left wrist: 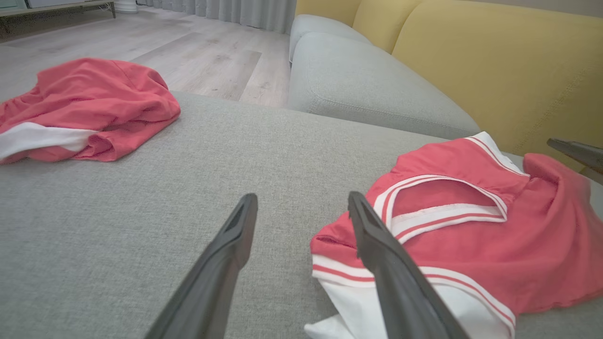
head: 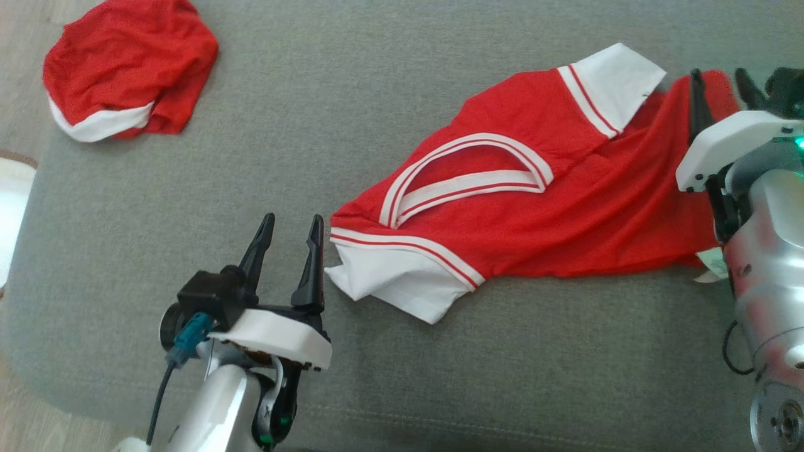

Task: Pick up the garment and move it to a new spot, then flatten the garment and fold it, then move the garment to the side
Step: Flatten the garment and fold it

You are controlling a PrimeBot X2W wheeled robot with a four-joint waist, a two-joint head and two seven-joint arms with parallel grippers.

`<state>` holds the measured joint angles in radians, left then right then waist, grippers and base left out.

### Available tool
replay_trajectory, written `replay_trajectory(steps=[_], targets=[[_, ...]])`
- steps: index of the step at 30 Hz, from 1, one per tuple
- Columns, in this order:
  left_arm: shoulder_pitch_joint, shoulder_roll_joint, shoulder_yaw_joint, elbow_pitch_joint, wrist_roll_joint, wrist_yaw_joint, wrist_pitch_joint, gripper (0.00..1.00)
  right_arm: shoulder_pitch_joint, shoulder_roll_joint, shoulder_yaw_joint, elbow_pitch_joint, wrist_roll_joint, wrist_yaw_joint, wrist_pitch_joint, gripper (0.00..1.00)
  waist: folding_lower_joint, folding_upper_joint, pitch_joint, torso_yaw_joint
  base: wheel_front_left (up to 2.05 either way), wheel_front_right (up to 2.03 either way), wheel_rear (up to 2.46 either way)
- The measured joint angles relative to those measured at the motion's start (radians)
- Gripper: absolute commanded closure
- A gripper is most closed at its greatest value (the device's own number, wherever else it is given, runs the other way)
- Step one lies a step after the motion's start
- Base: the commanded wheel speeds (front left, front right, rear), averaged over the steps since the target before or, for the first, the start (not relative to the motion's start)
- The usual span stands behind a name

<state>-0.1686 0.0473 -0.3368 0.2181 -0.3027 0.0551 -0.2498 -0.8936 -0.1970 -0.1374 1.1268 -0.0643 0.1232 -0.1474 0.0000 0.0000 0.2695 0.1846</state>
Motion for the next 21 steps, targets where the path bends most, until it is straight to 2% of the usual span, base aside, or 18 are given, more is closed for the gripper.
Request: replay_trajectory(steps=[7, 10, 14, 21], targets=[[0.0, 0.0, 0.017, -0.004, 0.003, -0.001, 0.0, 0.0, -0.001, 0.037, -0.011, 0.003, 0.002, 0.0, -0.082, 0.0, 0.0, 0.0, -0.027, -0.046, 0.0, 0.0, 0.0], [0.0, 0.0, 0.03, -0.004, 0.012, -0.002, 0.0, 0.0, 0.004, 0.047, 0.0, -0.032, 0.012, 0.0, -0.094, 0.0, 0.0, 0.0, -0.047, -0.068, 0.0, 0.0, 0.0], [0.002, 0.0, 0.045, -0.004, 0.016, -0.004, 0.0, 0.0, 0.044, 0.058, 0.029, -0.109, 0.043, 0.0, -0.101, 0.0, -0.0001, 0.0, -0.075, -0.097, 0.0, 0.0, 0.0], [0.019, 0.0, 0.054, -0.004, 0.019, -0.011, 0.0, 0.0, 0.259, 0.068, 0.048, -0.315, 0.092, 0.0, -0.102, 0.0, -0.0001, 0.0, -0.128, -0.127, 0.0, 0.0, 0.0]])
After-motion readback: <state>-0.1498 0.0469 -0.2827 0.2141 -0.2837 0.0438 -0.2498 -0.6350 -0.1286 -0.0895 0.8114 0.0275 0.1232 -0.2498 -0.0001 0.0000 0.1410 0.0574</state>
